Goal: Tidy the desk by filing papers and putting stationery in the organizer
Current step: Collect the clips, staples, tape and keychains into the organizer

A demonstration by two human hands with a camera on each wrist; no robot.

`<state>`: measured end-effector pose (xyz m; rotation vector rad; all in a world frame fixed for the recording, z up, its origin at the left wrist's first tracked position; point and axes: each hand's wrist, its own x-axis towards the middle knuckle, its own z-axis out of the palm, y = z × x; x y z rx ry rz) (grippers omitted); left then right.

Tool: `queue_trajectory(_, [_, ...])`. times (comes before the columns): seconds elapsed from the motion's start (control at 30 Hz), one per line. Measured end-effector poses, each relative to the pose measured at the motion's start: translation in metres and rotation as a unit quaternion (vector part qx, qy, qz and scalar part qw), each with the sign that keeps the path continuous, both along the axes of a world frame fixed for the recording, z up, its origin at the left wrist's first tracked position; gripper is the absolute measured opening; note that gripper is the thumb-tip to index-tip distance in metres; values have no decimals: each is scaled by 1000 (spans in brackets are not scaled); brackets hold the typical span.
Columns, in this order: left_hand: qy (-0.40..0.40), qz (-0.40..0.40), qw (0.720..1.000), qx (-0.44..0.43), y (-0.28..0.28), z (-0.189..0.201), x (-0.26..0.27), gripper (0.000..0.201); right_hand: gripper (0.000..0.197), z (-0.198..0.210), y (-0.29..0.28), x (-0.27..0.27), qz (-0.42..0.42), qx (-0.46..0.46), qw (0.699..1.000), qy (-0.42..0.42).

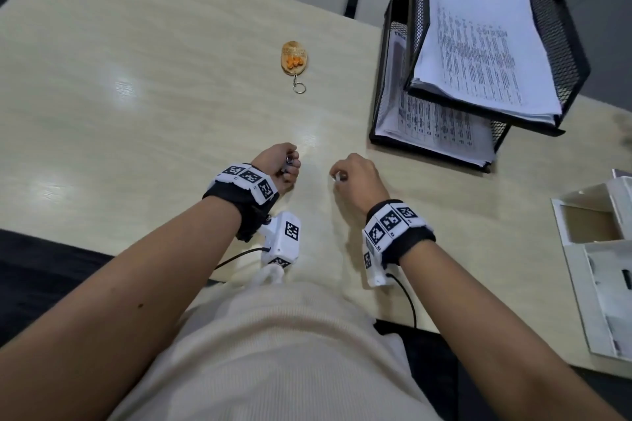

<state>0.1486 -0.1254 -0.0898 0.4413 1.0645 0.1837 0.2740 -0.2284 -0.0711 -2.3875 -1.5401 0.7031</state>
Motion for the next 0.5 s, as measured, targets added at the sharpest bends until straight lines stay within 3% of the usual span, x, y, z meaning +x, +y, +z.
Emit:
queue_trajectory(0.13, [4, 29, 999, 13, -5, -1, 1, 37, 25, -5, -2, 0, -36, 22, 999, 2])
queue_trajectory(0.23, [-16, 53, 998, 10, -11, 0, 4, 34, 22, 6, 1, 1, -141, 87, 981, 100])
queue_trajectory(0.4, [-50, 56, 997, 3, -19, 4, 9, 37, 16, 43, 13, -15, -79, 116, 967, 212])
queue_trajectory(0.5, [-40, 24, 999, 9, -22, 7, 10, 38, 13, 46, 15, -10, -90, 135, 965, 205])
